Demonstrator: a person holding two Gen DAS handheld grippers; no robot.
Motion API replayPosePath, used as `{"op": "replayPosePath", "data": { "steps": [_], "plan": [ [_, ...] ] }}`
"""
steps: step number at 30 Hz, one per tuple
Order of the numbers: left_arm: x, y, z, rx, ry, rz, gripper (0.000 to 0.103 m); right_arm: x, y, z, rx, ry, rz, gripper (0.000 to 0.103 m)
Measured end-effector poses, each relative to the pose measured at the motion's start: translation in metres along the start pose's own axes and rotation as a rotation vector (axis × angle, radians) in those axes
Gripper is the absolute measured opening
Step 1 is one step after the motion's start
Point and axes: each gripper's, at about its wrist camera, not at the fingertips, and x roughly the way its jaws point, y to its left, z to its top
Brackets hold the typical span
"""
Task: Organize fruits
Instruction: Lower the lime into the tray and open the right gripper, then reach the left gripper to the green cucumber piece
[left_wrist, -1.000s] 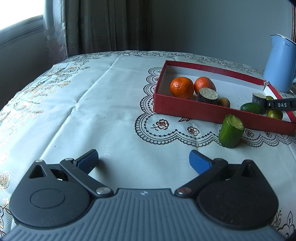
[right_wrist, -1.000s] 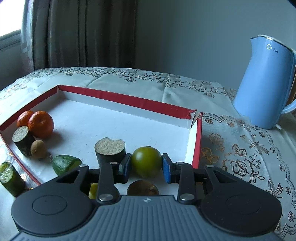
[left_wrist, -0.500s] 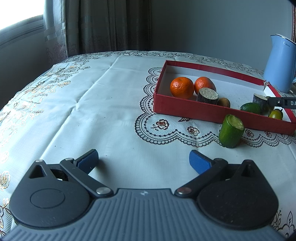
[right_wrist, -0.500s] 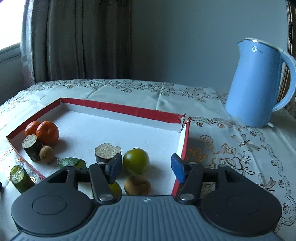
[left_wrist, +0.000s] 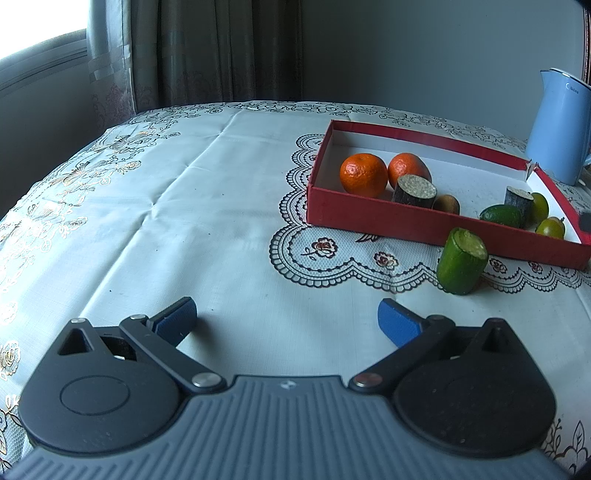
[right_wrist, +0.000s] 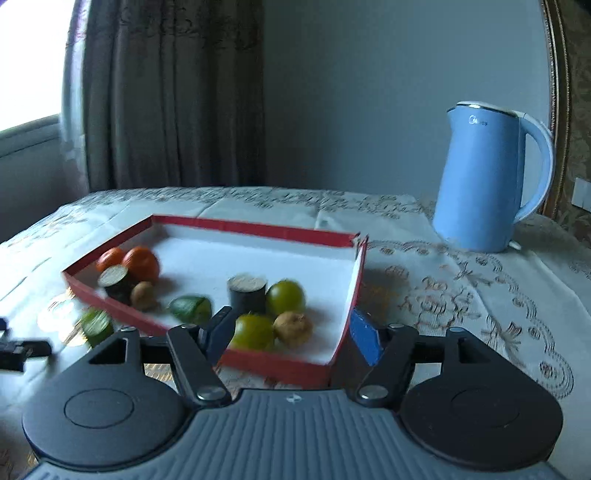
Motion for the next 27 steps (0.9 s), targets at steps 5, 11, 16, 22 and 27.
{"op": "replayPosePath", "data": {
  "steps": [5,11,16,22,27],
  "plan": [
    [0.0,0.0,0.0,0.0,0.0,0.0,0.103,-0.005,0.001,-0.017,0.007,0.044,0.034,0.068],
    [0.0,0.0,0.0,0.0,0.0,0.001,0.103,0.003,0.007,-0.03,0.001,0.097,0.07,0.068],
    [0.0,0.0,0.0,0.001,0.0,0.003,0.103,0.009,0.009,-0.036,0.005,0.148,0.093,0.07],
    [-0.008,-0.011,-0.001,0.039,-0.045,0.066,0.103,0.01,0.007,-0.037,0.017,0.155,0.104,0.081],
    [-0.018,-0.022,0.005,-0.031,-0.061,-0.038,0.103,0.011,0.011,-0.037,-0.007,0.162,0.096,0.083]
  ]
}}
